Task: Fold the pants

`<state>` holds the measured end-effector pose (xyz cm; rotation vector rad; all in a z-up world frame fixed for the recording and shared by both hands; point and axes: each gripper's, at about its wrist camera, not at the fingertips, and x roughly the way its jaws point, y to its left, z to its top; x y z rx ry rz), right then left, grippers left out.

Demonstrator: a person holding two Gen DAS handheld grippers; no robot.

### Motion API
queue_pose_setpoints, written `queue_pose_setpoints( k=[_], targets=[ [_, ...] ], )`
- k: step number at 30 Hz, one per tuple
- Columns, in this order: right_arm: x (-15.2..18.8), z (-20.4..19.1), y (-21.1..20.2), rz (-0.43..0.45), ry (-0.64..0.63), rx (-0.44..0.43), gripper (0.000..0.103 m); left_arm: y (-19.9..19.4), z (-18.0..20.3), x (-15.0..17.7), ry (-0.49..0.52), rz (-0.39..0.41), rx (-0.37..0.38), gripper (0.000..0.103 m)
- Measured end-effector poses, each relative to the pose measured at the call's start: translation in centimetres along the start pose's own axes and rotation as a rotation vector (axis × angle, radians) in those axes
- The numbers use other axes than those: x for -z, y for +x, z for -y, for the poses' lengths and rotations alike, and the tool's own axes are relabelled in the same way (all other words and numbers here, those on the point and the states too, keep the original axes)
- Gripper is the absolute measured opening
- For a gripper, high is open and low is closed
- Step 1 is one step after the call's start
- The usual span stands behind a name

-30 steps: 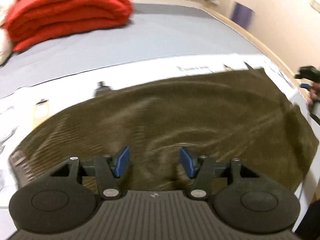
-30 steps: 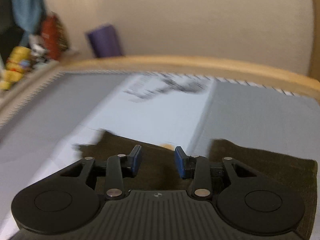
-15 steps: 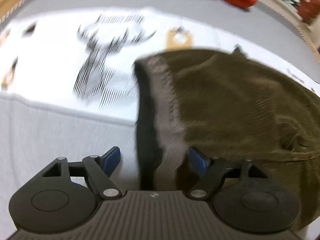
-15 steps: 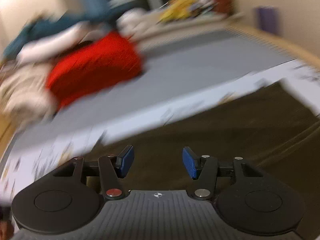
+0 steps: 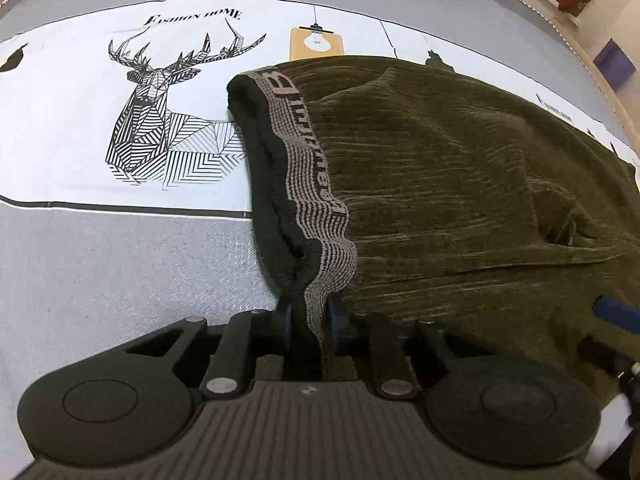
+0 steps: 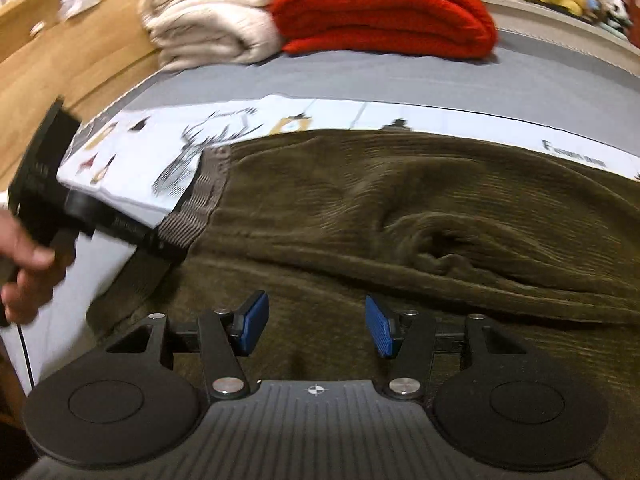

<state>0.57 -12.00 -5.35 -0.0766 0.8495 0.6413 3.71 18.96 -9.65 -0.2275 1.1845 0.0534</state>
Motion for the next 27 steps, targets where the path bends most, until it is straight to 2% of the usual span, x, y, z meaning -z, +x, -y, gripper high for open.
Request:
queue_pose_setpoints(
  k=[4, 5, 6, 8, 11, 16, 19, 22, 27],
  targets=[
    [0.5, -1.6, 0.9, -0.02, -0.053, -0.051, 0.056, 0.3, 0.0, 0.0, -0.008, -0.023, -0.015, 0.02],
    [0.5, -2.0, 0.9, -0.027, -0.074, -0.073, 0.056, 0.4, 0.0, 0.0, -0.008, -0.025, -0.022, 0.024],
    [0.7, -2.7, 1.1, -0.033, -0.099, -0.093, 0.056, 0.5, 0.1, -0.1, -0.012, -0.027, -0.025, 0.032],
    [1.0, -3.9, 1.0, -0.037, -0.152, -0.125, 0.056, 0.6, -0.4, -0.6, -0.037, -0.032, -0.016, 0.04],
    [1.9, -6.1, 1.1, -0.048, -0.254, -0.171, 0.056, -0.1, -1.8, -1.3, -0.098, 0.006, 0.008, 0.064],
    [4.4, -9.8, 1.7, -0.096, -0.427, -0.24, 0.062, 0.0, -3.9, -2.8, -0.226, 0.038, 0.064, 0.072],
    [5.4, -10.9, 2.6, -0.153, -0.45, -0.27, 0.063, 1.2, -4.5, -3.7, -0.269, 0.027, 0.074, 0.072],
    [5.9, -11.3, 3.2, -0.176, -0.468, -0.266, 0.064, 2.4, -4.3, -4.3, -0.288, 0.009, 0.086, 0.072],
    [6.2, -12.0, 3.4, -0.181, -0.563, -0.267, 0.067, 3.2, -2.9, -5.4, -0.235, 0.013, 0.071, 0.075]
  ],
)
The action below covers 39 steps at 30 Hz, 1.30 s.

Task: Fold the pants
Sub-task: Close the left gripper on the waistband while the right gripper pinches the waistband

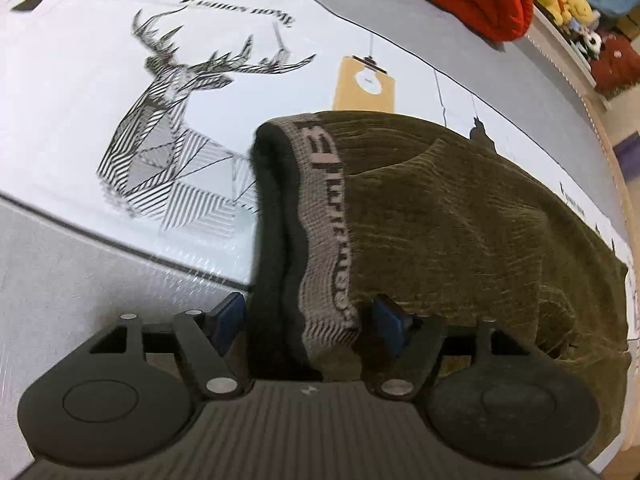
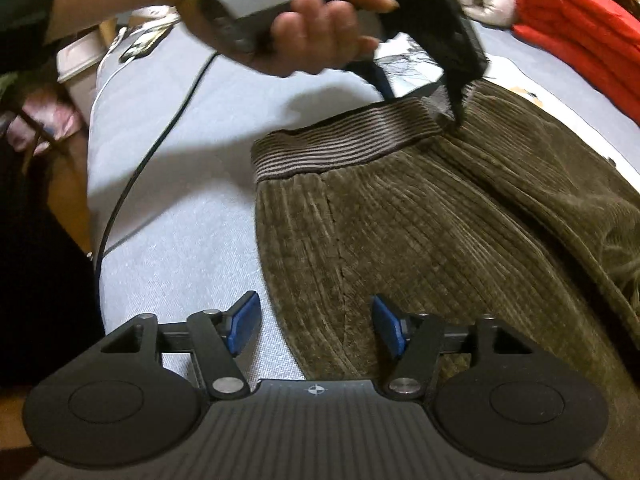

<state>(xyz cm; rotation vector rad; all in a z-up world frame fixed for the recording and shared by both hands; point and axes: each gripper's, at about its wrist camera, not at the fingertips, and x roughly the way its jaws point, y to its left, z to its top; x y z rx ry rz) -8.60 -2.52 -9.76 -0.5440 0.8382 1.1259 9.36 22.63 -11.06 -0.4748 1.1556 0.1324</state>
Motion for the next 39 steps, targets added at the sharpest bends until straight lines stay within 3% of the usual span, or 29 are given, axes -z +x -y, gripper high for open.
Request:
queue_pose_setpoints(
  k=[5, 9, 12, 15, 18, 26, 34, 38, 39],
  targets=[
    [-0.1, -0.1, 0.5, -0.016, -0.07, 0.016, 0.066, 0.9, 0.9, -0.5, 0.017, 0.007, -0.049, 0.072],
    [0.0, -0.2, 0.6, -0.016, -0.113, 0.037, 0.057, 1.1, 1.6, -0.7, 0.055, 0.019, -0.116, 0.056],
    [0.0, 0.1, 0.2, -0.005, -0.105, 0.034, 0.044, 0.9, 1.5, -0.7, 0.054, 0.029, -0.119, 0.042],
    [-0.4, 0.7, 0.1, 0.006, -0.103, 0.028, 0.023, 0.4, 1.4, -0.8, 0.045, 0.04, -0.102, 0.023],
    [-0.5, 1.3, -0.3, 0.027, -0.089, 0.018, 0.013, -0.1, 1.4, -0.7, 0.041, 0.059, -0.1, 0.017],
    [-0.6, 0.6, -0.7, 0.069, -0.131, -0.019, 0.011, -1.9, 0.9, -0.9, 0.034, 0.099, -0.088, 0.014],
    [-0.1, 0.5, -0.6, 0.093, -0.15, -0.056, 0.011, -2.6, 0.0, -0.7, 0.03, 0.096, -0.126, 0.014],
    [-0.1, 1.1, -0.9, 0.081, -0.134, -0.036, 0.017, -3.4, 0.8, -0.8, 0.066, 0.115, -0.183, 0.02],
    [-0.7, 1.4, -1.3, 0.083, -0.102, -0.039, 0.02, -4.0, 1.1, -0.8, 0.076, 0.145, -0.208, 0.025]
  ],
)
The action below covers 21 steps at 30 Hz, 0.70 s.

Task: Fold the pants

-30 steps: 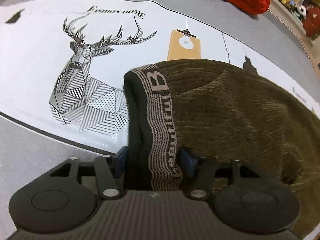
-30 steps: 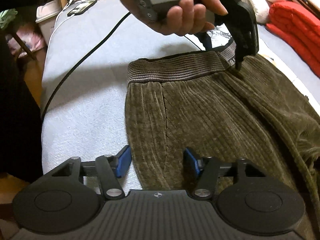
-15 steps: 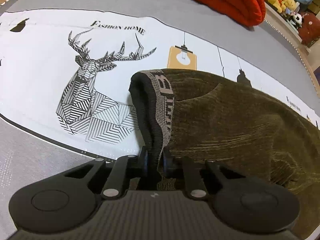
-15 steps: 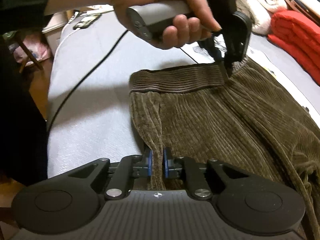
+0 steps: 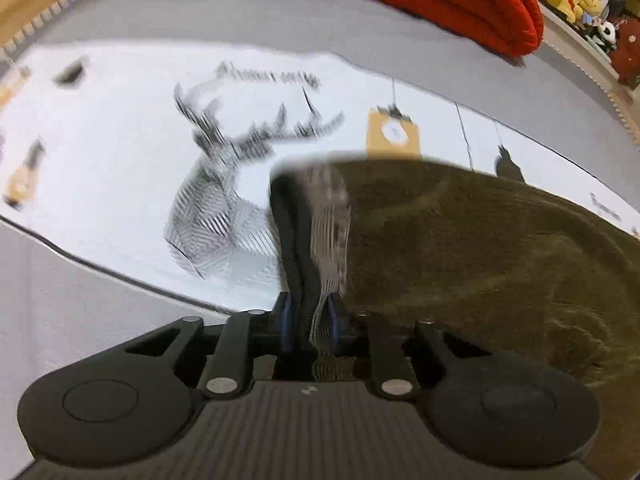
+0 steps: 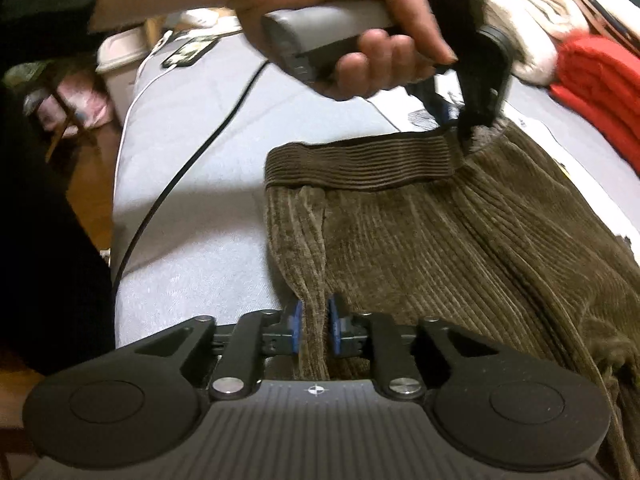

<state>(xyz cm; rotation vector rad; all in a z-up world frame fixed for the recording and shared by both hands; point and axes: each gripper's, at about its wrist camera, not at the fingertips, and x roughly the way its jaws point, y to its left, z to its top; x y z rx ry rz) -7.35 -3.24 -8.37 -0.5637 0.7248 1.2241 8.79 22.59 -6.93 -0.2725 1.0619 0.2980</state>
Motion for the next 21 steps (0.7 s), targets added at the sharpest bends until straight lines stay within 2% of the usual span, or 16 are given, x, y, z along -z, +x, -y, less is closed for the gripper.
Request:
queue_pose_setpoints(
  k=[2, 4, 6, 9, 13, 15, 16, 17, 19, 21],
  targets=[
    [-0.7, 0.8, -1.0, 0.028, 0.073, -0.018, 0.031, -1.3, 0.1, -0.4, 0.002, 0.053, -0.003, 0.038],
    [-1.0, 2.4, -2.5, 0.079, 0.154, -0.013, 0.039, -2.4, 0.4, -0.7, -0.005, 0.085, 0.05, 0.038],
    [-1.0, 4.0, -3.5, 0.116, 0.233, 0.01, 0.04, -3.0, 1.0, -0.7, 0.015, 0.102, 0.102, 0.038],
    [-0.2, 6.2, -3.9, 0.121, 0.364, 0.032, 0.04, -2.7, 2.4, -0.3, 0.073, 0.089, 0.147, 0.038],
    [1.3, 7.1, -2.4, 0.027, 0.431, 0.071, 0.04, -0.6, 3.5, 0.7, 0.125, -0.004, 0.182, 0.038],
    [2.0, 6.8, -1.1, -0.061, 0.414, 0.082, 0.04, 1.4, 3.6, 1.6, 0.135, -0.096, 0.127, 0.036],
    [2.4, 6.4, -0.1, -0.135, 0.39, 0.088, 0.04, 2.4, 3.4, 2.1, 0.138, -0.131, 0.091, 0.032],
    [2.6, 5.9, 0.7, -0.19, 0.358, 0.102, 0.04, 2.9, 3.2, 2.4, 0.143, -0.135, 0.075, 0.028],
    [2.5, 5.2, 0.6, -0.178, 0.293, 0.119, 0.04, 2.8, 3.3, 2.2, 0.131, -0.133, 0.069, 0.028],
    [2.2, 5.3, 0.2, -0.162, 0.303, 0.115, 0.04, 1.8, 3.7, 1.8, 0.136, -0.102, 0.069, 0.033]
  ],
)
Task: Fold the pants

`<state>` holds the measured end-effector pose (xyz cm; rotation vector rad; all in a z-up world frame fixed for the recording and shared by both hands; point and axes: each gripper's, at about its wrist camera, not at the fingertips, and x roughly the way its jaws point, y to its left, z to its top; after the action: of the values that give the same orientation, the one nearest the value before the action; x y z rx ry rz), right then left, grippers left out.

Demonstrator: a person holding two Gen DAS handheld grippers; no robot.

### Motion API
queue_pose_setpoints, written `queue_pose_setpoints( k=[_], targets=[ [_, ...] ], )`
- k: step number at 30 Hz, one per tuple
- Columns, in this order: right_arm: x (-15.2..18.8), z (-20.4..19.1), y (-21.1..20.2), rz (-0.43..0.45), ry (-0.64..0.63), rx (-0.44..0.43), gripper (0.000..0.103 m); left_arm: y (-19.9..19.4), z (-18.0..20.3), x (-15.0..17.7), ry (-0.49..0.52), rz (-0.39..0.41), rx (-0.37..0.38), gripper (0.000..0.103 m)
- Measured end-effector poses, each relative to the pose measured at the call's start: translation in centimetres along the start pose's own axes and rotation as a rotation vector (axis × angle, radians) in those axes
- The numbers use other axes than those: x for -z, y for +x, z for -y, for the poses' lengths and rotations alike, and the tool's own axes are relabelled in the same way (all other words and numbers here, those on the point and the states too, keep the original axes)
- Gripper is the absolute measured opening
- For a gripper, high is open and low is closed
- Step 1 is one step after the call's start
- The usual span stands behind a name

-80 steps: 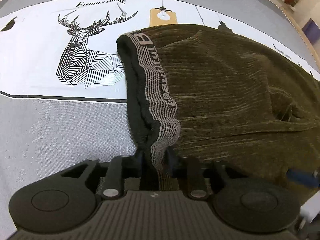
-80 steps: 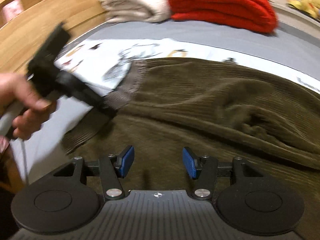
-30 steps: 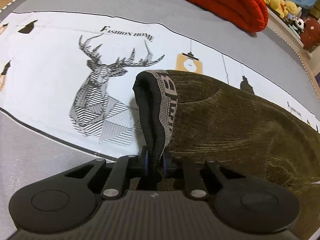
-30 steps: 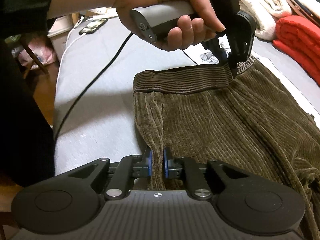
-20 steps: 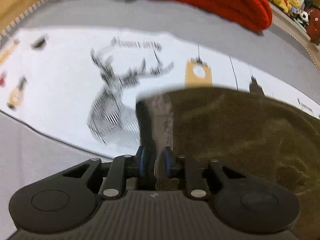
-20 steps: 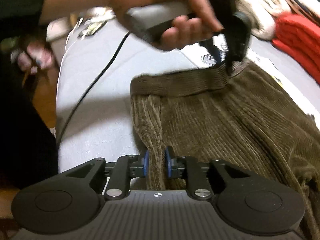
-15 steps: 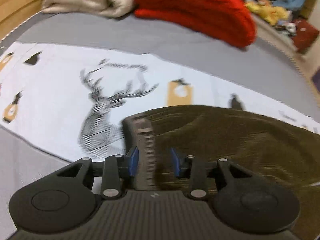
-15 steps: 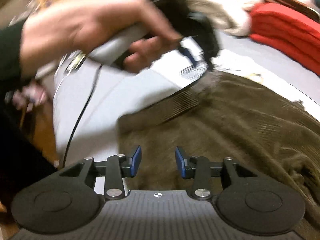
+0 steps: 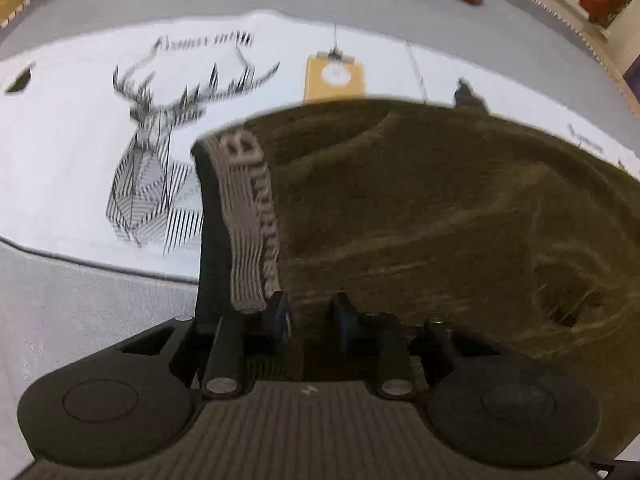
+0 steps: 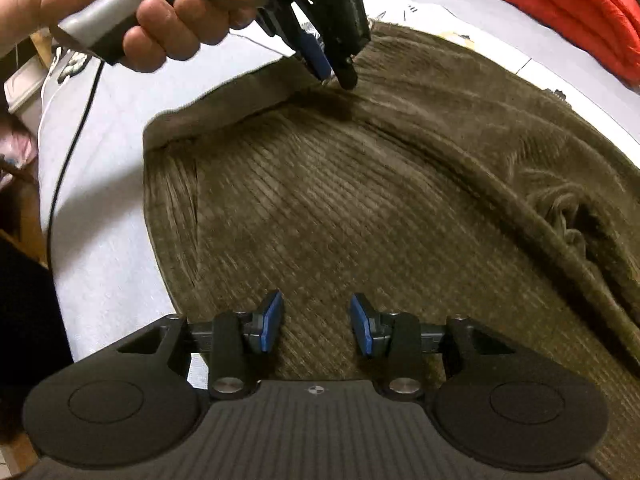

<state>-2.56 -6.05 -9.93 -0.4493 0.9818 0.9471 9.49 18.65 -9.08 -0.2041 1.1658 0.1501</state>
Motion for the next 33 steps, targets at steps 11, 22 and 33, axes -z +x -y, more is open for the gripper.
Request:
queue_pose_setpoints(
  k=[11, 22, 33],
  targets=[
    [-0.1, 2.5, -1.4, 0.067, 0.138, 0.044, 0.041, -1.3, 2.4, -0.7, 0.026, 0.052, 0.078, 0.043],
    [-1.1, 3.8, -3.4, 0.168, 0.127, 0.122, 0.041, -2.3, 2.2, -1.1, 0.0, 0.094, 0.103, 0.044],
    [-2.4, 7.0, -5.8, 0.255, 0.211, 0.193, 0.04, -3.0, 2.0, -1.8, -0.044, 0.145, 0.059, 0.059]
  ],
)
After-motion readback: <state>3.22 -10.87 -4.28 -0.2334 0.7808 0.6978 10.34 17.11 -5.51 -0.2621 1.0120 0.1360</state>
